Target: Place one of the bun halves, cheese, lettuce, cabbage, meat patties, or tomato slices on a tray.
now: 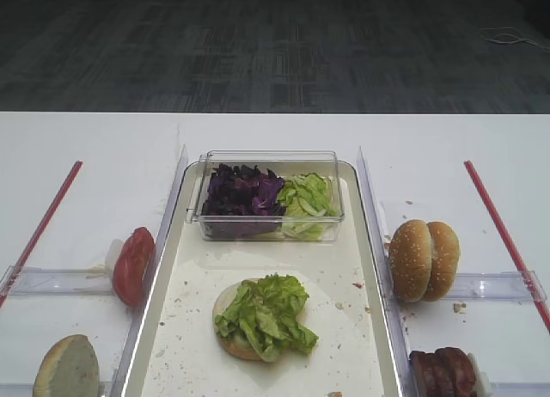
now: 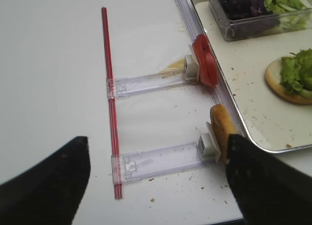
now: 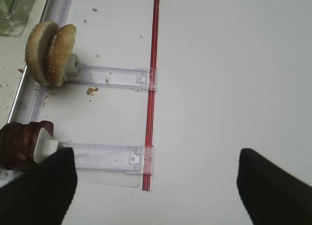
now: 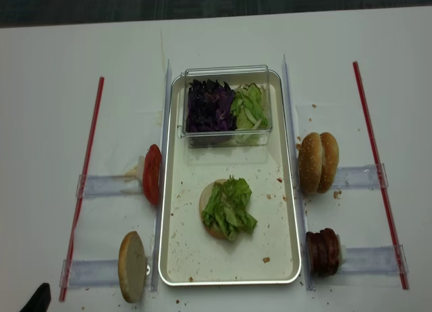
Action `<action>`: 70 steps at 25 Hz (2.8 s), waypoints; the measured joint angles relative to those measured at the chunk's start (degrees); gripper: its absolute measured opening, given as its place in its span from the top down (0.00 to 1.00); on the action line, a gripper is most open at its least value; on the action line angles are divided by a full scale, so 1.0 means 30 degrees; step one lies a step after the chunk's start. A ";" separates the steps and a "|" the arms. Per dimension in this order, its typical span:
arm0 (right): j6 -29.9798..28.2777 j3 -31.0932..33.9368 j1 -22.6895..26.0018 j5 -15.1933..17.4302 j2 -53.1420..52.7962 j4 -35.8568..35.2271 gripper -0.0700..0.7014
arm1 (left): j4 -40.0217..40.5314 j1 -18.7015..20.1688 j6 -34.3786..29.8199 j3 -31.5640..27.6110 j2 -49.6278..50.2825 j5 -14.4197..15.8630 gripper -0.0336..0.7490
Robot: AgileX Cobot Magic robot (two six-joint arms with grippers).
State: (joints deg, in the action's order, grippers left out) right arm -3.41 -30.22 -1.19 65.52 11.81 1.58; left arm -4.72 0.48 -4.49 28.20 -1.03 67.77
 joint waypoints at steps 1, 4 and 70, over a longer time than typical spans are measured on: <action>0.0000 0.0266 0.0000 -0.0039 -0.0362 0.0000 0.02 | 0.0000 0.0000 0.0000 0.0000 0.0000 0.0000 0.24; 0.0000 0.0630 0.0000 -0.0128 -0.1203 -0.0197 0.02 | 0.0000 0.0000 0.0000 0.0000 0.0000 0.0000 0.24; 0.0075 0.0795 0.0000 -0.0502 -0.4223 -0.0527 0.02 | 0.0000 0.0000 0.0000 0.0000 0.0000 0.0000 0.24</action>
State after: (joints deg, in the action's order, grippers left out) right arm -3.18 -27.84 -1.19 64.01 -0.85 0.00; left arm -4.72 0.48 -4.49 28.20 -1.03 67.77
